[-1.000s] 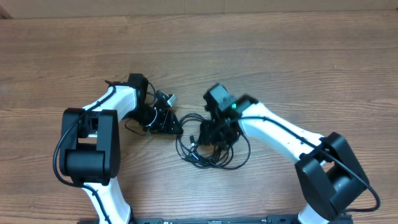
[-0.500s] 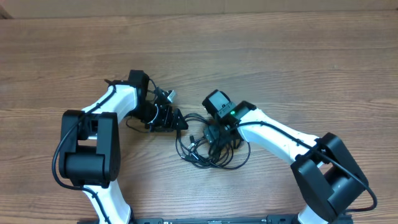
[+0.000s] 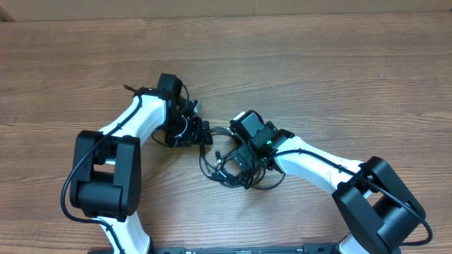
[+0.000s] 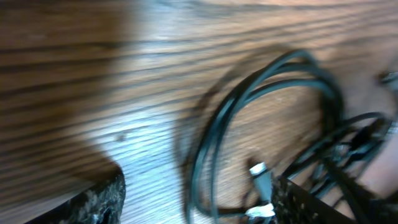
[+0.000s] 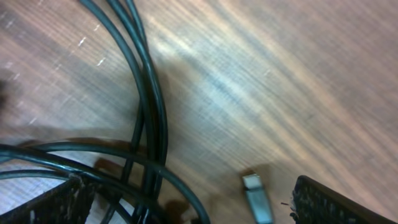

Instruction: Untangle cables

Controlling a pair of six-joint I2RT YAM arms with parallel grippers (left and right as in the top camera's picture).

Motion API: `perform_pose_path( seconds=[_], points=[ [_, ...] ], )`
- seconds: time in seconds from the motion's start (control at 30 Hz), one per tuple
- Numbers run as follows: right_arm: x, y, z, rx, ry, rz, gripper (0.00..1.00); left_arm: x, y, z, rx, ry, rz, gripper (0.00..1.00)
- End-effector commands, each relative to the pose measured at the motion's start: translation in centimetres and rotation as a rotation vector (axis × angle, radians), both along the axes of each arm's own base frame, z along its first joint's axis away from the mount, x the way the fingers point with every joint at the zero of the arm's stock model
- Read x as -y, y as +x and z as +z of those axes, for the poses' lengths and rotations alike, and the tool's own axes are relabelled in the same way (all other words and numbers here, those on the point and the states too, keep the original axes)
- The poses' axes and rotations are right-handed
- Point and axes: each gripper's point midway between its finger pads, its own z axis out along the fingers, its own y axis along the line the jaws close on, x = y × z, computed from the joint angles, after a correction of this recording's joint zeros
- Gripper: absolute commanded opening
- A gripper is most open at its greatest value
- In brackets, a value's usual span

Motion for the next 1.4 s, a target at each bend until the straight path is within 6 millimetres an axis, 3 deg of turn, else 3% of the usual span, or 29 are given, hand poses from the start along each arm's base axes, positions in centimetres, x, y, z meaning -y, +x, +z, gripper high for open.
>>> perform_pose_path(
  seconds=[0.0, 0.17, 0.37, 0.53, 0.63, 0.83, 1.07, 1.27, 1.37],
  points=[
    [3.4, 0.5, -1.7, 0.029, -0.147, -0.035, 1.0, -5.6, -3.0, -5.2, -0.124, 0.328, 0.046, 0.8],
    [0.5, -1.3, -2.3, -0.08, -0.025, 0.108, 1.0, -5.2, -4.1, -5.2, -0.141, 0.305, -0.04, 0.83],
    [-1.2, 0.5, 1.4, -0.075, -0.019, 0.128, 1.0, -4.6, -3.8, -3.8, -0.164, 0.277, -0.053, 0.85],
    [-0.7, 0.0, 1.3, -0.098, -0.05, 0.16, 1.0, -3.0, -4.2, -3.3, -0.185, 0.207, -0.057, 0.87],
    [0.0, -0.9, 0.3, -0.125, -0.069, 0.159, 1.0, -2.5, -4.3, -3.4, -0.187, 0.222, -0.05, 0.97],
    [0.5, -1.5, -1.0, -0.124, -0.068, 0.159, 1.0, -3.6, -4.7, -4.0, -0.185, 0.388, -0.003, 1.0],
    [1.0, -1.5, -1.2, -0.135, -0.051, 0.09, 1.0, -6.3, -5.5, -5.1, -0.149, 0.635, 0.101, 1.0],
    [5.7, 0.8, -1.3, -0.138, -0.079, -0.053, 1.0, -11.3, -5.3, -4.0, -0.116, 0.864, 0.097, 1.0],
    [8.8, 1.9, -1.4, -0.15, -0.07, -0.166, 1.0, -13.9, -5.4, -3.7, -0.153, 0.884, 0.174, 1.0]
  ],
)
